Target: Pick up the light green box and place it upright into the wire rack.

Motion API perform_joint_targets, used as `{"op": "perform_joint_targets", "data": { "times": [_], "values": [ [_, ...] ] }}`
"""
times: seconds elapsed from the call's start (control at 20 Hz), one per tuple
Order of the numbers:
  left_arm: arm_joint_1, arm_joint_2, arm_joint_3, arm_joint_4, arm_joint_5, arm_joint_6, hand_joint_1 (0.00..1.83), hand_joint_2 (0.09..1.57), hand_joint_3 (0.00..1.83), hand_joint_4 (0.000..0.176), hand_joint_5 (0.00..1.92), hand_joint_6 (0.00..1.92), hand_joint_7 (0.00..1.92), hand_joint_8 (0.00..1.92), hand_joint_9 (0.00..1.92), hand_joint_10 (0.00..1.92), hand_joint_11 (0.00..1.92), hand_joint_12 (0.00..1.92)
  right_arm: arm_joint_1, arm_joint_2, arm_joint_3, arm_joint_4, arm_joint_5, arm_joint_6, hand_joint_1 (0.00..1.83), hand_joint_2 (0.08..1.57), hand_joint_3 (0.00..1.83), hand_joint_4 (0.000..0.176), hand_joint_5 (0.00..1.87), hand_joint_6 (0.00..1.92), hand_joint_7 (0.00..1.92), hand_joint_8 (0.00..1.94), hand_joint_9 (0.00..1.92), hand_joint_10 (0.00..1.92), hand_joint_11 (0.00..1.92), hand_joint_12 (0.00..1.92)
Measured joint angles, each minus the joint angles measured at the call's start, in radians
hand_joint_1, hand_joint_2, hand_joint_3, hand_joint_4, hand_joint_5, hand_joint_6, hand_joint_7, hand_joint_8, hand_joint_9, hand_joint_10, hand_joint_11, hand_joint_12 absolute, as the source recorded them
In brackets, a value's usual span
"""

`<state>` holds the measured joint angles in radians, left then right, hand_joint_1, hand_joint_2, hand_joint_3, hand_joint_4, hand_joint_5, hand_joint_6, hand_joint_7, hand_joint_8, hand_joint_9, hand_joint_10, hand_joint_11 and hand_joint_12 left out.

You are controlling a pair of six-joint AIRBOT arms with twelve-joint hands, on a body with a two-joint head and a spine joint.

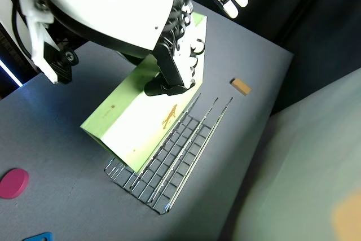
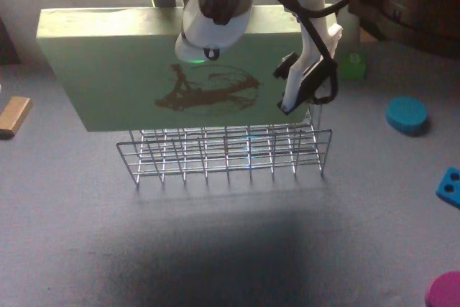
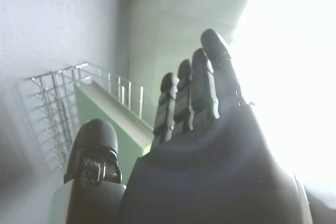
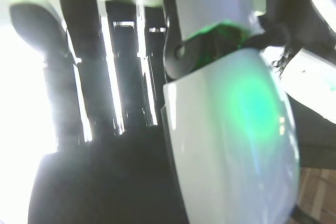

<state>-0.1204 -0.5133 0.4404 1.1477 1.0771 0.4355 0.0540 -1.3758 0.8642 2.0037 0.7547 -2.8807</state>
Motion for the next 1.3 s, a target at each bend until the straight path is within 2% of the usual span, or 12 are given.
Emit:
{"op": "perform_joint_targets", "data": {
  "times": [0.65,0.95,1.1,1.25,1.3],
  "values": [
    [0.036,-0.010,0.045,0.002,-0.058,-0.007,0.00,1.44,0.00,0.000,0.09,0.00,0.05,0.00,0.05,0.00,0.00,0.52,-0.079,-0.061,0.090,-0.002,0.008,0.002,1.26,1.06,0.00,0.000,0.99,0.95,1.25,0.65,1.10,0.98,0.88,1.54],
    [0.072,-0.041,0.063,0.009,-0.081,-0.038,0.00,1.44,0.00,0.000,0.10,0.01,0.06,0.00,0.06,0.00,0.00,0.59,-0.127,-0.078,0.126,-0.007,0.006,0.000,1.26,1.06,0.00,0.000,0.98,0.96,1.23,0.69,1.08,0.99,0.87,1.55],
    [0.116,-0.071,0.064,0.028,-0.089,-0.101,0.00,1.44,0.00,0.000,0.10,0.01,0.06,0.00,0.07,0.01,0.00,0.59,-0.154,-0.079,0.140,-0.003,0.000,0.004,1.25,1.09,0.00,0.000,0.91,1.05,1.14,0.83,1.00,1.01,0.80,1.58],
    [0.135,-0.102,0.066,0.041,-0.100,-0.121,0.00,1.44,0.00,0.000,0.10,0.00,0.06,0.00,0.07,0.01,0.00,0.60,-0.159,-0.079,0.146,-0.011,-0.009,0.005,1.21,1.15,0.00,0.000,0.81,1.23,1.03,0.94,0.87,0.99,0.69,1.59],
    [0.135,-0.108,0.066,0.040,-0.101,-0.125,0.00,1.44,0.00,0.000,0.10,0.01,0.07,0.00,0.07,0.01,0.00,0.60,-0.160,-0.080,0.146,-0.008,-0.009,0.005,1.14,1.18,0.00,0.000,0.83,1.20,0.91,0.64,0.80,0.92,0.60,1.60]
  ]
}}
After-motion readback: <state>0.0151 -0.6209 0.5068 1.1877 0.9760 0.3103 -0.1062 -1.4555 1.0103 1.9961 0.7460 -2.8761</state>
